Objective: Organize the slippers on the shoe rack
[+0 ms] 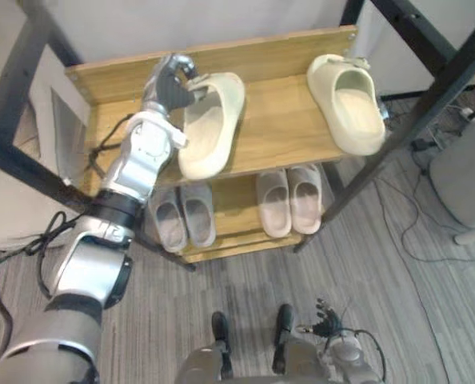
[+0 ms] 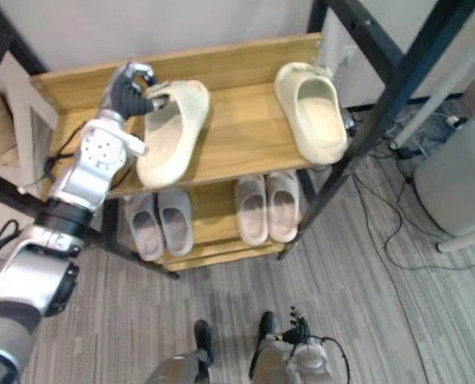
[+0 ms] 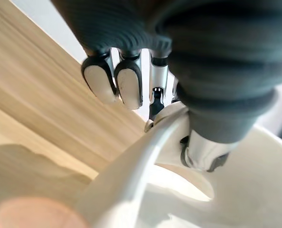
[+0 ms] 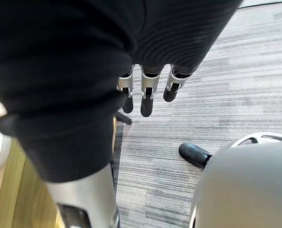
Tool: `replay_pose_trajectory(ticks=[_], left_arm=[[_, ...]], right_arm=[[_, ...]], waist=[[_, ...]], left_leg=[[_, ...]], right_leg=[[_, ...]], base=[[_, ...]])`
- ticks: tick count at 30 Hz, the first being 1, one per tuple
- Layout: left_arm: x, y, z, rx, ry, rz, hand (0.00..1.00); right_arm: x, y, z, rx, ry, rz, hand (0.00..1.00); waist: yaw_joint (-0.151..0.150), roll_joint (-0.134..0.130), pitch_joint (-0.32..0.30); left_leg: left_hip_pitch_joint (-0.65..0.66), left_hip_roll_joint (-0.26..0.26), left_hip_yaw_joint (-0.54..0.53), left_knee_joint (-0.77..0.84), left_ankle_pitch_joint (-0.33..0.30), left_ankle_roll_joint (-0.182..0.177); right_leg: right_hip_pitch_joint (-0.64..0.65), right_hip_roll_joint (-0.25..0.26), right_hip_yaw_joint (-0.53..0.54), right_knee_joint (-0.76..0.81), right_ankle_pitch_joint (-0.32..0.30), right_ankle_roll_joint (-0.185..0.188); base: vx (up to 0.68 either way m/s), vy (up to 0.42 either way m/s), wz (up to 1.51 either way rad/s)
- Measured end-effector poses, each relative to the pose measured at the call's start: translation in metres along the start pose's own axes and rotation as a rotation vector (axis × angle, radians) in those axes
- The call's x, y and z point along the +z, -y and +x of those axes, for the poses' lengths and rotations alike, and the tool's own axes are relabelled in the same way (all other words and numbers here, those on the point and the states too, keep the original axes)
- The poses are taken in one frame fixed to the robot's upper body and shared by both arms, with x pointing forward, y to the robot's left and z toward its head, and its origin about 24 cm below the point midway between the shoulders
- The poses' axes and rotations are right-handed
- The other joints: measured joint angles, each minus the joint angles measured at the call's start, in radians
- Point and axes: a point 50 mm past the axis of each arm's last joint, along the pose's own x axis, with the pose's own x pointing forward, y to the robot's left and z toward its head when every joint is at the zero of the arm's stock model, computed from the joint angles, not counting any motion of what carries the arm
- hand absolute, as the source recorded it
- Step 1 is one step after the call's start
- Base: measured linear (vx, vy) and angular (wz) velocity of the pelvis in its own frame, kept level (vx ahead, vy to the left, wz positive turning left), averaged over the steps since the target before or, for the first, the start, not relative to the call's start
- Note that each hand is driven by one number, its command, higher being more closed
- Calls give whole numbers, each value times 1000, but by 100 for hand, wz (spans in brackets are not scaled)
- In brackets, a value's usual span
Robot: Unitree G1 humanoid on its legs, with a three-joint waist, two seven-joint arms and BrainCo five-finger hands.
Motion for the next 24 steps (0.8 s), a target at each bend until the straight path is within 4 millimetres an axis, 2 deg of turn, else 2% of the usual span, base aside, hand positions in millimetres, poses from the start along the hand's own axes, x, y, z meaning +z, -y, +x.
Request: replay_pose_trajectory(ticks=[6,18,19,24], left_arm=[[4,7,7,1,-15,-14,100],[6,-14,20,109,-41,-32,100],[6,-15,20,112,-41,-32,0],[9,-21,21,149,-26,-49,0]], right_arm=[[2,3,1,-7,16,5,0],[6,11,1,-50,35,63,0],[6,11,1,-51,35,63,0],[9,12,1,-56,49,69,0]], waist=[[-22,17,8],[-31,29,21],[-31,29,22],[-29,25,41]], left_leg=[[6,-1,19,-12,1,1],[-19,-11,82,-12,-12,16],[-22,-10,83,-12,-13,15],[-32,-12,103,-11,-23,11]], right_leg=[[-6,2,17,-8,7,1],[-66,0,91,-6,23,9],[-70,0,91,-4,23,9],[-97,-4,110,10,21,7]], base=[[26,16,-10],[32,24,-15],[0,0,0],[10,15,-10]])
